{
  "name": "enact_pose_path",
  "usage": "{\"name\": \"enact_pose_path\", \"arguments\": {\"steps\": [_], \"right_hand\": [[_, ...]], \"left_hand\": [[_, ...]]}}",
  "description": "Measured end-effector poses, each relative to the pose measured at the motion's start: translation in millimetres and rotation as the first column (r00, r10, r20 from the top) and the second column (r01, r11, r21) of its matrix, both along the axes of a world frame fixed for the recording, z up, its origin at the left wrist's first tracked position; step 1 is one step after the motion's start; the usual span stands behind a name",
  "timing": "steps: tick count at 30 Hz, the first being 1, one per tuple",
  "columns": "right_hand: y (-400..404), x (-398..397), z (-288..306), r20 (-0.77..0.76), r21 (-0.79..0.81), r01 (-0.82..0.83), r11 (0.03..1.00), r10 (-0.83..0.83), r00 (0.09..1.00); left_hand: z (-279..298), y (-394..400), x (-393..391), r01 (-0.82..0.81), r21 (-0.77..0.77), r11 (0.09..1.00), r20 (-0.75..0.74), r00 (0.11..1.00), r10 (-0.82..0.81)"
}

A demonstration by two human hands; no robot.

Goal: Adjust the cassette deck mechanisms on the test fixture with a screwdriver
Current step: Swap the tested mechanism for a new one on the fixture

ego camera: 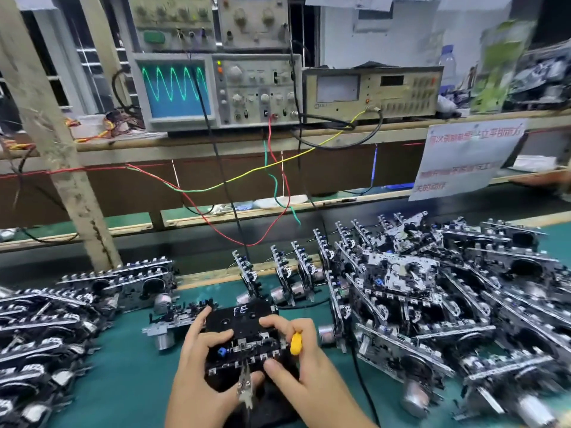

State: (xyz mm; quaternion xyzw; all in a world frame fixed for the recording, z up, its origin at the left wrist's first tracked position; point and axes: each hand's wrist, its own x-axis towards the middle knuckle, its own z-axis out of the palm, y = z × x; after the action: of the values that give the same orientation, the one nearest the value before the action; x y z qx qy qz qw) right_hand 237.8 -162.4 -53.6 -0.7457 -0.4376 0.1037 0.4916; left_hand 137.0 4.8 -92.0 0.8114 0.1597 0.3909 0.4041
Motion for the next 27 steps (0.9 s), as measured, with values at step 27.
{"name": "enact_pose_path", "arguments": {"steps": [27], "right_hand": [[1,-1,-23,0.134,0.24,0.102,0.965,-0.137,0.981]], "left_hand": [[4,0,1,0.042,-0.022,0.999,-0.015,0.999,-0.042]]}}
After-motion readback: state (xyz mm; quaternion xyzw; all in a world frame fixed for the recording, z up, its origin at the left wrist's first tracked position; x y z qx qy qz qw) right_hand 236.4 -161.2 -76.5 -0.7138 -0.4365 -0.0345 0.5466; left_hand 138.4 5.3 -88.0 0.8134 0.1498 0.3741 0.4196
